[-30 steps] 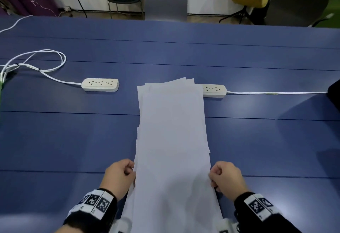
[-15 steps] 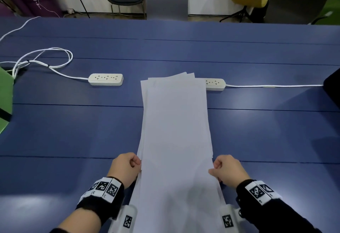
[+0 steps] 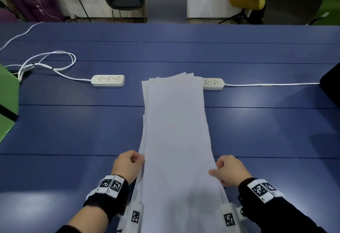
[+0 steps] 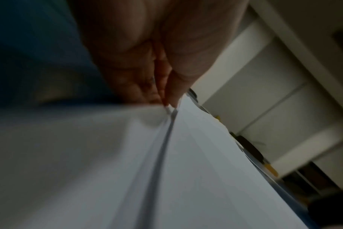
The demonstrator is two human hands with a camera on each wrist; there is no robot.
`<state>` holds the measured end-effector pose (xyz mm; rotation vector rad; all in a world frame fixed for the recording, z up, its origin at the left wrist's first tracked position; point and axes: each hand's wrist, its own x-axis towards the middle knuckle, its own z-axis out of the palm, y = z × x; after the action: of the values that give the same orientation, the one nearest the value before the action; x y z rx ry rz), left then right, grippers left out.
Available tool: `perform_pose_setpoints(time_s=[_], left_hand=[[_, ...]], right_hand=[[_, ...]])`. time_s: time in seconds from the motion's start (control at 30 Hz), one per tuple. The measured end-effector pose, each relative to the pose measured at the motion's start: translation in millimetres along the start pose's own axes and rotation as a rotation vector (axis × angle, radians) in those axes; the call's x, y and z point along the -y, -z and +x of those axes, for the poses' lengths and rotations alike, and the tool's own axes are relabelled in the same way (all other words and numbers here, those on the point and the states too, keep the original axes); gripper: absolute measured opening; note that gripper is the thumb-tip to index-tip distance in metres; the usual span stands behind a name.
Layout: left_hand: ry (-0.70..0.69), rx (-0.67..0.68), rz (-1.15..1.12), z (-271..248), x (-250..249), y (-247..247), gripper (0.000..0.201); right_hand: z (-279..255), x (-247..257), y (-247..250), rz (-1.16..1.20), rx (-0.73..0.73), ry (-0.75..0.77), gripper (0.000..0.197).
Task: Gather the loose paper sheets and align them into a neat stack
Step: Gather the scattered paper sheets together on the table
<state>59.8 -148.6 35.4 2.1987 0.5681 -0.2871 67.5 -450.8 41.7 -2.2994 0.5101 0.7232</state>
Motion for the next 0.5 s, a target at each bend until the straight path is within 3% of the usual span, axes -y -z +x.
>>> perform_pose_setpoints(time_s=[0.1, 0.23, 0.3, 0.4, 0.5], left_hand=[[-0.034, 0.149, 0.239, -11, 1, 10, 0.016], [-0.037, 0.253, 0.314, -16, 1, 7, 0.013], [0.01, 0.208, 0.217, -11, -2, 4, 0.02], [0.133, 0.16, -0.126, -6, -11, 1, 0.028], [0.159, 0.173, -0.134, -4, -17, -2, 0.029]], right_hand=[[-3, -3, -1, 0.005, 0.052, -0.007, 0.017], [-2, -3, -10, 0.156, -0.015, -0.006, 0.008], [0, 2, -13, 0.219, -0.062, -0.003, 0.005], [4, 8, -17, 0.323, -0.106, 0.009, 0.009], [6, 13, -19, 0.364, -0.056, 0.019, 0.012]])
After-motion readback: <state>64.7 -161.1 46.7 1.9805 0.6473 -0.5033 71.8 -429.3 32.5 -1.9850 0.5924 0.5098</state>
